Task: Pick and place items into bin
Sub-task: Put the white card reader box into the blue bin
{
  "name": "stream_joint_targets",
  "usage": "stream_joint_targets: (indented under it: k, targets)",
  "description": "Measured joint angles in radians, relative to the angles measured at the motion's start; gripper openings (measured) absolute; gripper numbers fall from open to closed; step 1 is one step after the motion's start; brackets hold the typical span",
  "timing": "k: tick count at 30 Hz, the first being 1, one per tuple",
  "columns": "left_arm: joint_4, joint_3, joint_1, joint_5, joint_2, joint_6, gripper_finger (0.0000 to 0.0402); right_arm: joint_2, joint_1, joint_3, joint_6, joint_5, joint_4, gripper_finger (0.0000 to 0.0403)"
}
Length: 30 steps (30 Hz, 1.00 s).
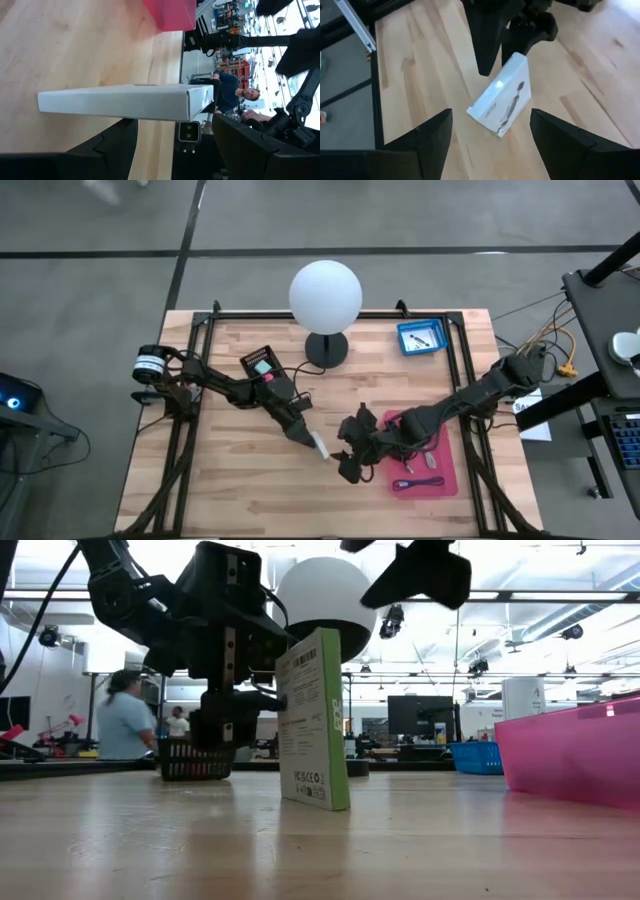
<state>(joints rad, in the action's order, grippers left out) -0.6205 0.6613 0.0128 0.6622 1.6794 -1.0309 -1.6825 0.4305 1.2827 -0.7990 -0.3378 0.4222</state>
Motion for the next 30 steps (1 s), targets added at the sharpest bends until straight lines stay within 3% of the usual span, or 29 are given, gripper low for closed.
stream_joint_targets:
  k: [8, 30]
  targets:
    - [0.000, 0.000, -0.002, -0.014, 0.001, 0.000, 0.0238, -0.084, 0.000, 0.038, -0.078, -0.016, -0.006, 0.0251]
    - [0.000, -0.004, -0.007, -0.010, 0.001, 0.001, 0.0238, -0.248, 0.001, 0.137, -0.083, -0.100, 0.059, 0.0249]
